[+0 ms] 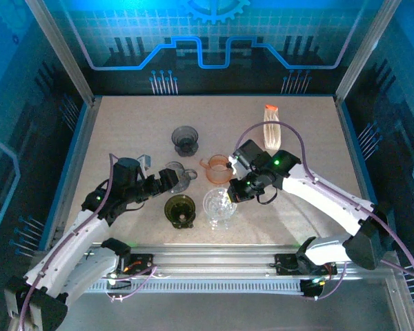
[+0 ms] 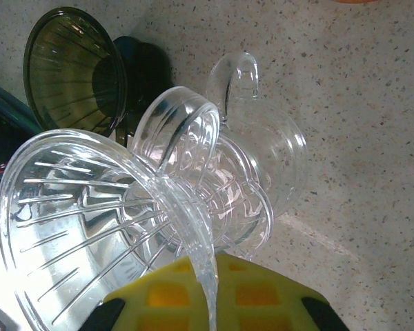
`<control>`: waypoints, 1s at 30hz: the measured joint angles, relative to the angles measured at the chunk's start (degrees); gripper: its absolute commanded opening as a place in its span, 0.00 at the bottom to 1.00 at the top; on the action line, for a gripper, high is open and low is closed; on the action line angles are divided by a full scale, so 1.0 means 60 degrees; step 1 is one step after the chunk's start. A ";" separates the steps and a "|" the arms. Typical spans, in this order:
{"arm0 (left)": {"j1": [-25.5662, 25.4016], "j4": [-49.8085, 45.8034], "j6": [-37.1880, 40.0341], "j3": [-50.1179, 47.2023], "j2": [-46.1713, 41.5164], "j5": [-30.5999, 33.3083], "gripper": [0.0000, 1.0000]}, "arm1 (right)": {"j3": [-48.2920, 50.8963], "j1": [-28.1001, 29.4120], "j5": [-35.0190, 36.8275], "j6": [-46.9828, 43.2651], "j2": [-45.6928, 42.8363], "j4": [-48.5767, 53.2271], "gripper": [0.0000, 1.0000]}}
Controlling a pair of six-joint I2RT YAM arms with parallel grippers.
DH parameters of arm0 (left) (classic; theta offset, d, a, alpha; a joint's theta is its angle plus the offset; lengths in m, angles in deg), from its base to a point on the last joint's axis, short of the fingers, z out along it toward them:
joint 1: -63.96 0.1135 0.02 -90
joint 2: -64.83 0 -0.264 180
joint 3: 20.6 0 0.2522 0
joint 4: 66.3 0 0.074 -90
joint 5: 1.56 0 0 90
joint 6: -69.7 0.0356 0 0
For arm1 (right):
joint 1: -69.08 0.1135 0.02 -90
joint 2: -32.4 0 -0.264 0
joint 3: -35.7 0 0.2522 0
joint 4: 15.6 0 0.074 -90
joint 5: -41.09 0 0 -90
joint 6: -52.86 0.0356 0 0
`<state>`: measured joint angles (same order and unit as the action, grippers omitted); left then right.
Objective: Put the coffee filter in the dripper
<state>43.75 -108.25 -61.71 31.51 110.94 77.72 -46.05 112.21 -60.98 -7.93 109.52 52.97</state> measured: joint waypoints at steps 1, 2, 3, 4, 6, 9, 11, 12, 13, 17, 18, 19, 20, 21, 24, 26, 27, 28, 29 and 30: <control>0.0000 0.0000 0.0000 0.0000 0.0000 -0.0004 0.99 | 0.0000 0.0000 0.0000 0.0015 0.0000 0.0000 0.15; 0.0000 0.0004 0.0000 -0.0004 0.0000 -0.0004 0.99 | 0.0000 0.0000 -0.0004 0.0058 0.0000 0.0000 0.18; 0.0000 0.0004 0.0000 -0.0011 0.0000 -0.0004 0.99 | 0.0000 0.0000 0.0000 0.0073 0.0000 -0.0007 0.21; 0.0000 0.0015 0.0000 -0.0022 0.0000 -0.0004 0.99 | 0.0000 0.0000 0.0000 0.0084 0.0000 -0.0018 0.23; 0.0000 0.0022 0.0000 -0.0044 0.0000 -0.0004 0.99 | 0.0000 0.0000 0.0007 0.0106 0.0000 -0.0080 0.27; 0.0000 0.0025 0.0000 -0.0044 0.0000 -0.0004 0.99 | 0.0000 0.0000 0.0040 0.0106 0.0000 -0.0168 0.30; 0.0000 0.0025 0.0000 -0.0044 0.0011 -0.0004 0.99 | 0.0000 0.0000 0.0084 0.0102 0.0000 -0.0251 0.31; 0.0000 0.0025 0.0000 -0.0044 0.0015 -0.0004 0.99 | 0.0000 0.0000 0.0102 0.0102 0.0000 -0.0291 0.32; 0.0000 0.0025 0.0000 -0.0044 0.0022 -0.0004 0.99 | 0.0000 0.0000 0.0127 0.0102 0.0000 -0.0339 0.32; 0.0000 0.0025 0.0000 -0.0044 0.0066 -0.0007 0.99 | 0.0000 0.0000 0.0189 0.0102 0.0000 -0.0484 0.32; 0.0000 0.0029 0.0000 -0.0044 0.0066 -0.0007 0.99 | 0.0000 0.0000 0.0186 0.0102 0.0000 -0.0514 0.32; 0.0000 0.0029 0.0000 -0.0044 0.0066 -0.0004 0.99 | 0.0000 0.0000 0.0189 0.0102 0.0000 -0.0557 0.32; 0.0000 0.0029 0.0000 -0.0044 0.0066 -0.0007 0.99 | 0.0000 0.0000 0.0186 0.0102 0.0000 -0.0586 0.32; 0.0000 0.0029 -0.0004 -0.0044 0.0073 -0.0007 0.99 | 0.0000 0.0000 0.0189 0.0098 0.0007 -0.0623 0.32; 0.0000 0.0029 -0.0004 -0.0044 0.0102 -0.0007 0.99 | 0.0000 0.0004 0.0226 0.0095 0.0044 -0.0678 0.30; 0.0000 0.0029 -0.0004 -0.0044 0.0127 -0.0007 0.99 | 0.0000 0.0004 0.0262 0.0095 0.0095 -0.0718 0.29; 0.0000 0.0029 -0.0004 -0.0044 0.0127 -0.0007 0.99 | 0.0000 0.0007 0.0270 0.0095 0.0135 -0.0739 0.28; 0.0000 0.0029 -0.0004 -0.0044 0.0127 -0.0007 0.99 | 0.0000 0.0007 0.0270 0.0095 0.0171 -0.0761 0.28; 0.0000 0.0029 -0.0004 -0.0044 0.0127 -0.0007 0.99 | 0.0000 0.0007 0.0277 0.0095 0.0193 -0.0783 0.27; 0.0000 0.0029 -0.0007 -0.0044 0.0127 -0.0007 0.99 | -0.0004 0.0007 0.0284 0.0095 0.0219 -0.0805 0.27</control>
<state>43.75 -108.07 -61.75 31.25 111.71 77.67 -46.07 112.26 -59.28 -7.36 110.83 48.14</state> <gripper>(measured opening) 0.989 0.277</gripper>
